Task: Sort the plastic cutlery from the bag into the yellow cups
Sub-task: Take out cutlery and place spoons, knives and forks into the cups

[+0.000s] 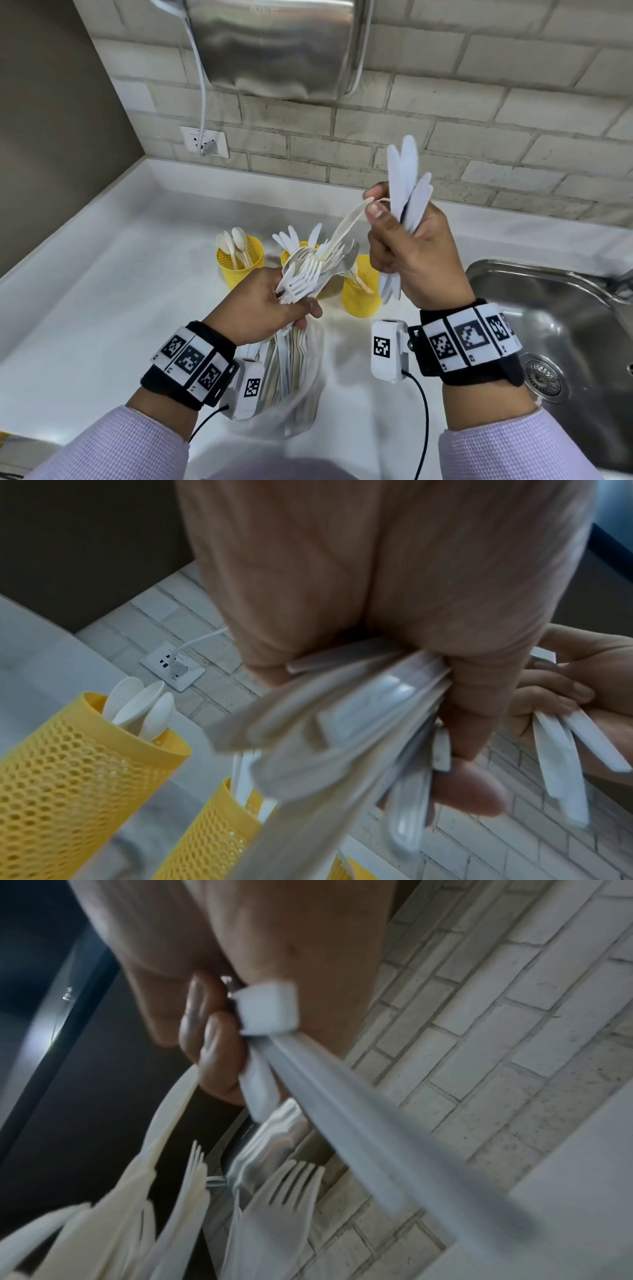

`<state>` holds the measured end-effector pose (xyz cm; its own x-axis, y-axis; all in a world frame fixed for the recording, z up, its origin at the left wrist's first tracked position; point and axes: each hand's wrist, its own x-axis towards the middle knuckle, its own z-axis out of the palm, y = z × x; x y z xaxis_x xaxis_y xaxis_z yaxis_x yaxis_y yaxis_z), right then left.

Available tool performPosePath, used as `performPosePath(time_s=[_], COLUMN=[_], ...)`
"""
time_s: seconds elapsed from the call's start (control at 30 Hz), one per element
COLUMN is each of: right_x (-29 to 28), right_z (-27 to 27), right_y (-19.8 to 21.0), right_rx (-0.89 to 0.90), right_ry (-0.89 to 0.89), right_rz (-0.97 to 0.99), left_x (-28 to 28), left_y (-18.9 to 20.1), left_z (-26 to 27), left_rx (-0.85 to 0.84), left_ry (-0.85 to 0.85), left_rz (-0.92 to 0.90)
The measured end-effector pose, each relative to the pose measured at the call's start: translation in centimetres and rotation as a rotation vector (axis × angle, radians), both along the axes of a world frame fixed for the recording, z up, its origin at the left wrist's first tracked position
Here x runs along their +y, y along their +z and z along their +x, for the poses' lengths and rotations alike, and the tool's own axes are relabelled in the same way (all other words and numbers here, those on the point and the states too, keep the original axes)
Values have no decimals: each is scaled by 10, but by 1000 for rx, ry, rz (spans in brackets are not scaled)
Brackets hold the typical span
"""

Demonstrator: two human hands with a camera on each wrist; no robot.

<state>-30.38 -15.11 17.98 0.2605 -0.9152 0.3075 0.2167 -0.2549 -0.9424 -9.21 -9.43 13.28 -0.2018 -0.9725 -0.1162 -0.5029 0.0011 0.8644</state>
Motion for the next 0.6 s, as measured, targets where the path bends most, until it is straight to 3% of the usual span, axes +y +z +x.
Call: performPosePath(time_s=[0.1, 0.27, 0.6], right_x=[2, 4, 1], right_z=[4, 4, 1], right_y=[-8, -10, 4], right_rx=[142, 151, -341], right_ry=[5, 29, -75], right_rz=[45, 99, 156], left_x=[1, 2, 5], left_y=[0, 0, -1], left_z=[-1, -1, 0], left_rx=[1, 6, 25], left_ry=[1, 2, -1], left_rz=[-5, -4, -3])
